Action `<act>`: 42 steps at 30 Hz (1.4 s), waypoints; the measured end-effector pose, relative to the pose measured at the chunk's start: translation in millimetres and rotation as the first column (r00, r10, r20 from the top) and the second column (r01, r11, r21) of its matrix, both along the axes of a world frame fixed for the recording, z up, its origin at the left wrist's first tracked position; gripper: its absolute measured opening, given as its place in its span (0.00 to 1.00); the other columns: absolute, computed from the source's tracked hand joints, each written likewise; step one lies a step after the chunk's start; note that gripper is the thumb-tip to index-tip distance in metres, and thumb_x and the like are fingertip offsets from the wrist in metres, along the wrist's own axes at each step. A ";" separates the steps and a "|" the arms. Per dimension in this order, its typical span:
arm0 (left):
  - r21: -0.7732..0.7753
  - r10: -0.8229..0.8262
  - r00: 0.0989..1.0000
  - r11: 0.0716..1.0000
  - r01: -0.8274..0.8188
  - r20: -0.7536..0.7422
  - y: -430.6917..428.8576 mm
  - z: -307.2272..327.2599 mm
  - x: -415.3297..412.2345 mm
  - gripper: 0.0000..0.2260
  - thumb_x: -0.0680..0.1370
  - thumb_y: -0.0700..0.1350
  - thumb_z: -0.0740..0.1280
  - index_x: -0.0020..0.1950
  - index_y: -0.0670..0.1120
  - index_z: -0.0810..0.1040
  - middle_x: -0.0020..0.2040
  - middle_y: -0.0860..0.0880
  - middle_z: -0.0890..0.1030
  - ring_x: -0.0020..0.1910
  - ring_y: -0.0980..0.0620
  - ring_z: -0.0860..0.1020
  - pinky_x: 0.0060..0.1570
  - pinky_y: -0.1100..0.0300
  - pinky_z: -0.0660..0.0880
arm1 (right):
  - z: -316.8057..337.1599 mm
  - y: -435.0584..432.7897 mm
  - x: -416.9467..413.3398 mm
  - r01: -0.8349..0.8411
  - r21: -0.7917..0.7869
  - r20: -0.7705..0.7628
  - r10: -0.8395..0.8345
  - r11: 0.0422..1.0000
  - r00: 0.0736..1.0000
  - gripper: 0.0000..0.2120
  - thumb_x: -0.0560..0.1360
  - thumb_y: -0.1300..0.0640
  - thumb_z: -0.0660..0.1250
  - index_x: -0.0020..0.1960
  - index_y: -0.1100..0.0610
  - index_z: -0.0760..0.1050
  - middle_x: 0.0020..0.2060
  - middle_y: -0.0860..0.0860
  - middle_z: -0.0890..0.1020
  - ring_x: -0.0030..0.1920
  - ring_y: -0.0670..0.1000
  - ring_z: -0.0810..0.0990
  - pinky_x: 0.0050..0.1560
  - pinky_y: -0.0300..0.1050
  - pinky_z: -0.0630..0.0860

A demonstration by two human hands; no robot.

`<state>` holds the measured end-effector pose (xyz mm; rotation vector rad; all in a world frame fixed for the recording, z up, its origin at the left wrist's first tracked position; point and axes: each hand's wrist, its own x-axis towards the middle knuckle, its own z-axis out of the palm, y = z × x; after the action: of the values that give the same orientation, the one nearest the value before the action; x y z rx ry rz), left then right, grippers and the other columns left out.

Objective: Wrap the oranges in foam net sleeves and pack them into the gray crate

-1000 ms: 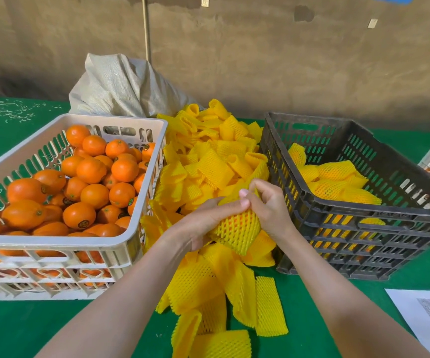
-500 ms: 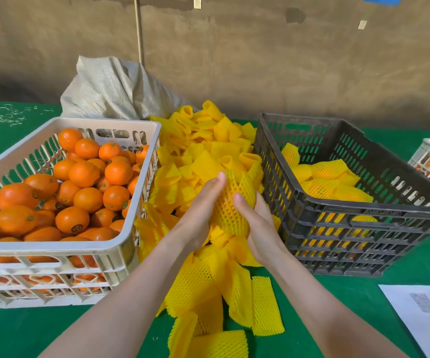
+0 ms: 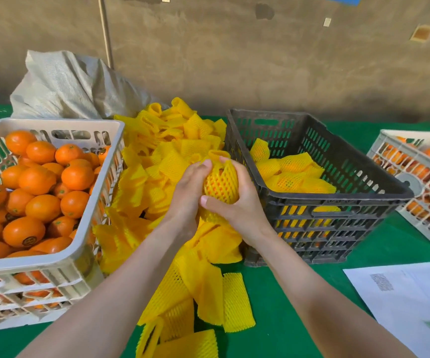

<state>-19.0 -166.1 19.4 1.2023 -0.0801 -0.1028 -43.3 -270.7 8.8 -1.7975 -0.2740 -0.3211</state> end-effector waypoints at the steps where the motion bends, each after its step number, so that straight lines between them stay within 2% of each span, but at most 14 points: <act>1: 0.009 -0.008 1.000 1.000 0.008 0.006 -5.1 1.4 1.3 0.07 0.79 0.56 0.61 0.52 0.56 0.76 0.54 0.51 0.80 0.53 0.53 0.79 0.46 0.60 0.77 | 2.6 -6.3 1.8 0.010 0.006 0.013 -0.010 1.000 1.000 0.35 0.64 0.51 0.74 0.68 0.50 0.64 0.64 0.47 0.72 0.63 0.42 0.72 0.60 0.38 0.73; 7: -0.092 -0.063 0.998 0.994 0.061 -0.021 -47.7 14.2 10.4 0.17 0.80 0.60 0.53 0.56 0.55 0.77 0.51 0.56 0.83 0.49 0.57 0.82 0.44 0.61 0.80 | 19.0 -46.3 16.6 0.132 0.264 -0.016 -0.132 0.956 0.991 0.34 0.60 0.54 0.76 0.63 0.44 0.67 0.63 0.50 0.73 0.62 0.50 0.74 0.60 0.51 0.76; 11: 0.206 0.149 0.973 0.961 -0.184 0.175 -96.4 11.9 26.7 0.19 0.83 0.51 0.53 0.72 0.46 0.66 0.68 0.46 0.72 0.65 0.52 0.71 0.65 0.55 0.69 | 38.5 -88.7 31.4 0.313 0.239 -0.011 -0.320 0.919 0.947 0.36 0.58 0.55 0.77 0.62 0.49 0.65 0.61 0.52 0.73 0.61 0.50 0.74 0.61 0.50 0.74; 14: 0.492 0.001 0.901 0.838 -0.238 0.434 -129.1 5.2 41.1 0.16 0.81 0.42 0.60 0.68 0.42 0.69 0.62 0.45 0.75 0.61 0.48 0.74 0.60 0.56 0.71 | 51.9 -138.6 51.8 0.421 0.007 -0.016 -0.421 0.907 0.907 0.31 0.62 0.58 0.78 0.60 0.53 0.68 0.56 0.52 0.75 0.56 0.49 0.76 0.57 0.47 0.74; 18: 0.875 -0.354 0.839 0.409 -0.259 0.414 -155.0 1.3 61.5 0.14 0.78 0.44 0.66 0.63 0.43 0.74 0.54 0.45 0.80 0.55 0.43 0.78 0.50 0.53 0.75 | 52.4 -195.5 89.3 0.342 -0.490 -0.137 -0.459 0.802 0.878 0.28 0.60 0.56 0.78 0.57 0.56 0.70 0.52 0.53 0.77 0.51 0.51 0.76 0.47 0.43 0.72; 20: 0.936 -0.394 0.859 0.261 -0.236 0.326 -157.8 -2.4 66.8 0.16 0.78 0.47 0.67 0.65 0.45 0.75 0.59 0.44 0.79 0.58 0.42 0.77 0.53 0.50 0.76 | 43.2 -210.9 109.7 0.148 -0.733 -0.184 -0.404 0.664 0.896 0.27 0.59 0.55 0.77 0.55 0.59 0.73 0.52 0.55 0.79 0.47 0.52 0.77 0.43 0.45 0.72; 22: 0.951 -0.391 0.874 0.224 -0.214 0.289 -158.6 -6.1 69.3 0.15 0.77 0.49 0.68 0.62 0.48 0.77 0.58 0.46 0.80 0.57 0.44 0.77 0.53 0.50 0.77 | 29.4 -219.8 132.1 -0.115 -0.897 -0.289 -0.367 0.428 0.885 0.34 0.59 0.53 0.77 0.62 0.60 0.72 0.61 0.57 0.76 0.53 0.54 0.77 0.48 0.46 0.74; 24: 0.952 -0.381 0.879 0.216 -0.219 0.288 -158.9 -7.8 69.3 0.13 0.76 0.49 0.69 0.60 0.49 0.78 0.56 0.48 0.81 0.55 0.46 0.78 0.52 0.50 0.78 | 12.5 -223.6 152.6 -0.376 -0.887 -0.458 -0.411 0.268 0.788 0.44 0.61 0.51 0.77 0.72 0.58 0.63 0.71 0.55 0.67 0.66 0.58 0.70 0.62 0.52 0.72; 28: 0.951 -0.363 0.886 0.215 -0.223 0.290 -157.9 -8.4 68.6 0.12 0.75 0.50 0.70 0.57 0.49 0.79 0.53 0.49 0.82 0.53 0.47 0.79 0.51 0.51 0.78 | -18.1 -224.1 176.8 -0.632 -0.738 -0.654 -0.479 0.234 0.586 0.41 0.70 0.54 0.72 0.75 0.60 0.55 0.75 0.55 0.59 0.72 0.58 0.64 0.68 0.56 0.67; 32: 0.942 -0.347 0.885 0.235 -0.240 0.312 -157.7 -11.1 68.0 0.12 0.74 0.51 0.71 0.56 0.50 0.80 0.53 0.49 0.82 0.53 0.48 0.79 0.50 0.52 0.78 | -22.8 -219.8 173.8 -0.655 -0.747 -0.626 -0.450 0.114 0.636 0.32 0.74 0.54 0.66 0.75 0.57 0.59 0.55 0.52 0.76 0.60 0.57 0.72 0.66 0.56 0.68; 35: 0.933 -0.328 0.885 0.254 -0.253 0.330 -157.4 -11.7 67.5 0.11 0.75 0.51 0.70 0.56 0.50 0.80 0.53 0.49 0.82 0.52 0.47 0.79 0.50 0.50 0.79 | -16.9 -210.3 165.1 -0.632 -0.758 -0.633 -0.415 0.162 0.653 0.30 0.75 0.52 0.67 0.74 0.55 0.61 0.67 0.52 0.69 0.68 0.58 0.67 0.67 0.55 0.67; 37: 0.914 -0.317 0.876 0.303 -0.270 0.364 -156.3 -12.1 66.7 0.10 0.76 0.49 0.69 0.56 0.49 0.81 0.52 0.48 0.82 0.52 0.48 0.79 0.51 0.49 0.79 | -7.8 -203.6 157.4 -0.456 -0.873 -0.488 -0.323 0.173 0.811 0.21 0.74 0.50 0.68 0.64 0.55 0.71 0.61 0.54 0.74 0.64 0.60 0.71 0.62 0.54 0.71; 39: 0.856 -0.296 0.848 0.422 -0.298 0.441 -153.6 -12.1 65.0 0.09 0.77 0.46 0.68 0.56 0.46 0.82 0.51 0.48 0.83 0.50 0.49 0.79 0.51 0.53 0.78 | 6.6 -196.5 146.4 -0.061 -0.952 -0.152 -0.289 0.299 0.945 0.17 0.74 0.52 0.68 0.60 0.57 0.74 0.57 0.57 0.77 0.61 0.60 0.73 0.60 0.54 0.72; 42: 0.672 -0.172 0.831 0.683 -0.286 0.529 -136.5 -6.0 57.9 0.09 0.78 0.41 0.67 0.56 0.43 0.81 0.50 0.49 0.82 0.48 0.55 0.78 0.48 0.68 0.74 | 29.7 -174.2 122.2 0.439 -0.640 0.259 -0.361 0.631 0.896 0.16 0.75 0.57 0.66 0.61 0.60 0.74 0.57 0.56 0.78 0.58 0.56 0.76 0.58 0.48 0.72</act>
<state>38.9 -302.5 13.4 2.0311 -0.5664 0.3243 78.8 -444.9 38.5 -2.6004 -0.0488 -0.7087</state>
